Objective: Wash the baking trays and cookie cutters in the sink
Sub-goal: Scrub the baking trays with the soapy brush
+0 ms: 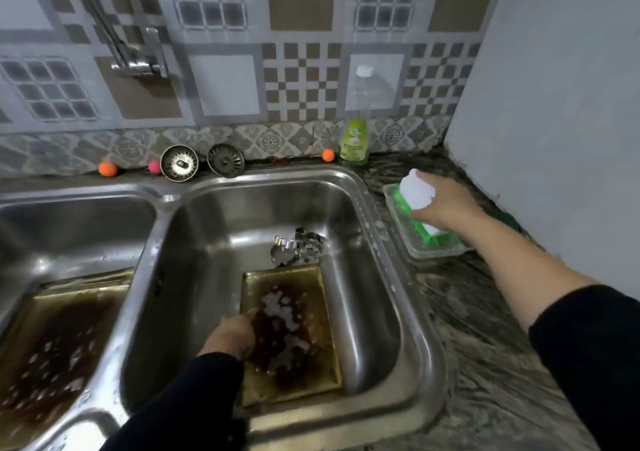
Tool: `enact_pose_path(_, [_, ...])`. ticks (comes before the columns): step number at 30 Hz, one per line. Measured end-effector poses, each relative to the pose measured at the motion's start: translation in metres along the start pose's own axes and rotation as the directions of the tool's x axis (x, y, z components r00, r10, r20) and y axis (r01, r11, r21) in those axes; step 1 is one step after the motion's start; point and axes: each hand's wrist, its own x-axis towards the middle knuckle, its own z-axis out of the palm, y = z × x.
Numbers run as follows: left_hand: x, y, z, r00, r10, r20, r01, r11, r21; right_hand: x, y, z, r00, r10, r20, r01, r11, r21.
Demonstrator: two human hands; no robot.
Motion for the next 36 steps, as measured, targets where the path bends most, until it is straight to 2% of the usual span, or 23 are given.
enact_pose_path(3, [-0.012, 0.011, -0.005, 1.0, -0.005, -0.014, 0.007, 0.994, 0.112, 0.007, 0.01, 0.019, 0.999, 0.011, 0.039, -0.011, 1.0, 0.0])
enact_pose_path(6, [-0.021, 0.011, -0.007, 0.998, 0.051, 0.023, -0.055, 0.965, 0.258, 0.009, 0.018, 0.026, 0.998, 0.031, 0.049, -0.031, 1.0, -0.003])
enact_pose_path(8, [-0.024, 0.011, -0.009, 0.998, 0.055, 0.038, -0.063, 0.96, 0.274, 0.009, 0.022, 0.027, 0.999, 0.036, 0.038, -0.035, 0.999, -0.017])
enact_pose_path(11, [-0.029, 0.014, -0.015, 0.999, -0.004, 0.036, -0.005, 0.971, 0.238, 0.008, 0.024, 0.025, 0.998, 0.034, 0.051, -0.032, 0.998, -0.054])
enact_pose_path(17, [-0.05, 0.024, -0.026, 0.999, 0.013, 0.031, -0.017, 0.99, 0.137, 0.004, 0.005, 0.01, 1.0, 0.016, 0.004, -0.016, 0.998, -0.054])
enact_pose_path(20, [-0.052, 0.022, -0.028, 0.999, 0.025, 0.031, -0.028, 0.992, 0.121, -0.002, -0.02, -0.001, 0.998, -0.049, -0.046, 0.048, 0.999, -0.022])
enact_pose_path(24, [-0.055, 0.027, -0.027, 0.999, 0.02, -0.029, -0.025, 0.987, -0.157, -0.019, -0.057, 0.006, 0.986, -0.139, -0.088, 0.147, 0.986, 0.085])
enact_pose_path(27, [-0.057, 0.026, -0.033, 0.993, 0.061, -0.098, -0.089, 0.942, -0.322, -0.038, -0.081, 0.028, 0.983, -0.179, -0.039, 0.183, 0.963, 0.195])
enact_pose_path(30, [-0.071, 0.023, -0.041, 0.972, 0.141, -0.188, -0.205, 0.902, -0.381, -0.057, -0.097, 0.064, 0.974, -0.224, 0.019, 0.212, 0.942, 0.26])
enact_pose_path(33, [-0.082, 0.023, -0.056, 0.916, 0.232, -0.329, -0.363, 0.828, -0.428, -0.074, -0.109, 0.102, 0.964, -0.259, 0.056, 0.224, 0.909, 0.352])
enact_pose_path(36, [-0.085, 0.025, -0.077, 0.872, 0.231, -0.432, -0.446, 0.741, -0.502, -0.09, -0.121, 0.128, 0.96, -0.273, 0.058, 0.234, 0.902, 0.362])
